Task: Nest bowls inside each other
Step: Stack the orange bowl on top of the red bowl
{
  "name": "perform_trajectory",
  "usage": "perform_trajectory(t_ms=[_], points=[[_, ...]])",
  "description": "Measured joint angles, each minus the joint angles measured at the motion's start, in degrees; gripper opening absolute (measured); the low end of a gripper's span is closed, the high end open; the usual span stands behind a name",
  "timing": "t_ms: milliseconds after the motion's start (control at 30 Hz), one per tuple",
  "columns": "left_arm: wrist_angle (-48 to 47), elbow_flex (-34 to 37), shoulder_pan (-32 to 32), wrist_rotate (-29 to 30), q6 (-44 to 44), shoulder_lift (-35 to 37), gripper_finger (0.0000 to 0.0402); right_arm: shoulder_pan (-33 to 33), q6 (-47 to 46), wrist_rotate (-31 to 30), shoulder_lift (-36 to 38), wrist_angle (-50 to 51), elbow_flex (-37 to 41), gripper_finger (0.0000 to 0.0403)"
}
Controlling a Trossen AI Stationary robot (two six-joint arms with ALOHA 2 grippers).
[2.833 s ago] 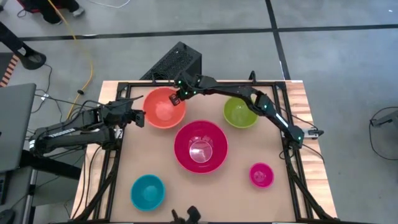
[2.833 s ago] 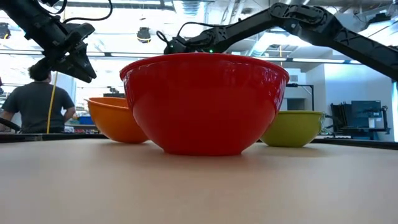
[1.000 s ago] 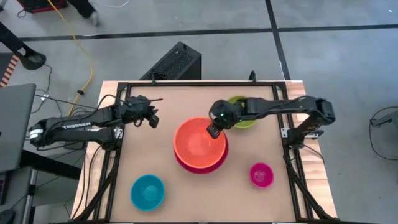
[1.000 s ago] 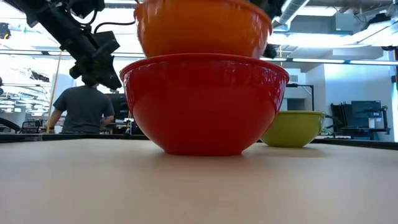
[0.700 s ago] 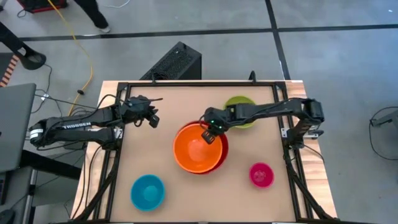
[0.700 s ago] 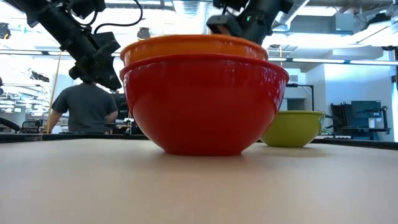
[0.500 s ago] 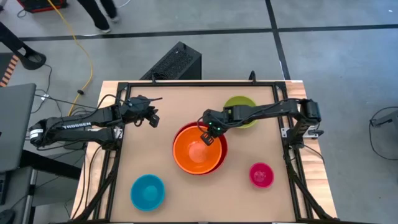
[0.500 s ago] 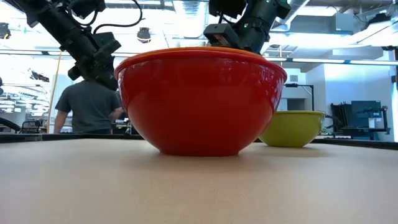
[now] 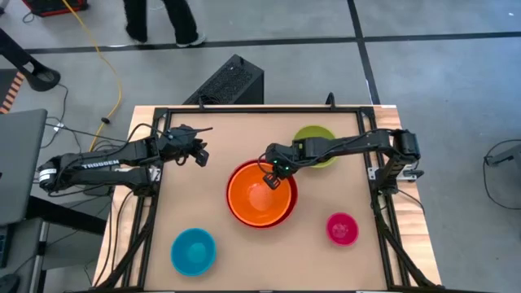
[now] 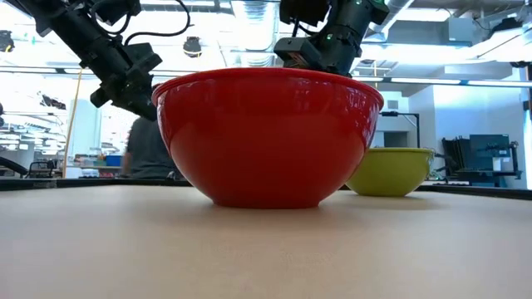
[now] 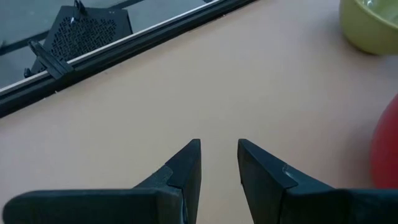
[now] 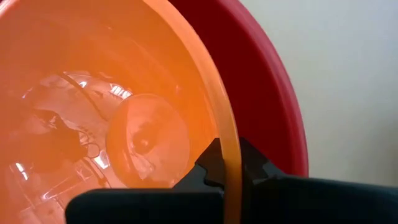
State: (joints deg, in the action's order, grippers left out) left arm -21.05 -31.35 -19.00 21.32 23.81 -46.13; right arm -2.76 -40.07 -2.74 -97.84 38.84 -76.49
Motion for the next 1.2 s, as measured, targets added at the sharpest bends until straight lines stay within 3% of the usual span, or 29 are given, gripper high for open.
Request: perform_trajectory(t_ms=[300, 600, 1033, 1200], points=[[0.0, 0.0, 0.0, 0.3, 0.0, 0.0, 0.0093, -0.4, 0.1, -0.4, 0.0, 0.0, 0.0, 0.0016], [0.0, 0.0, 0.0, 1.3, 0.0, 0.0, 0.0093, -0.2, -0.6, -0.3, 0.0, -0.1, 0.0, 0.0051], [0.0, 0.0, 0.0, 2.7, -0.3, 0.0, 0.0093, -0.4, -0.2, -0.2, 0.0, 0.0, 0.0, 0.0121], [0.2, 0.0, 0.0, 3.6, -0.4, 0.0, 0.0093, -0.8, -0.1, 4.2, 0.8, 0.3, 0.0, 0.0159]])
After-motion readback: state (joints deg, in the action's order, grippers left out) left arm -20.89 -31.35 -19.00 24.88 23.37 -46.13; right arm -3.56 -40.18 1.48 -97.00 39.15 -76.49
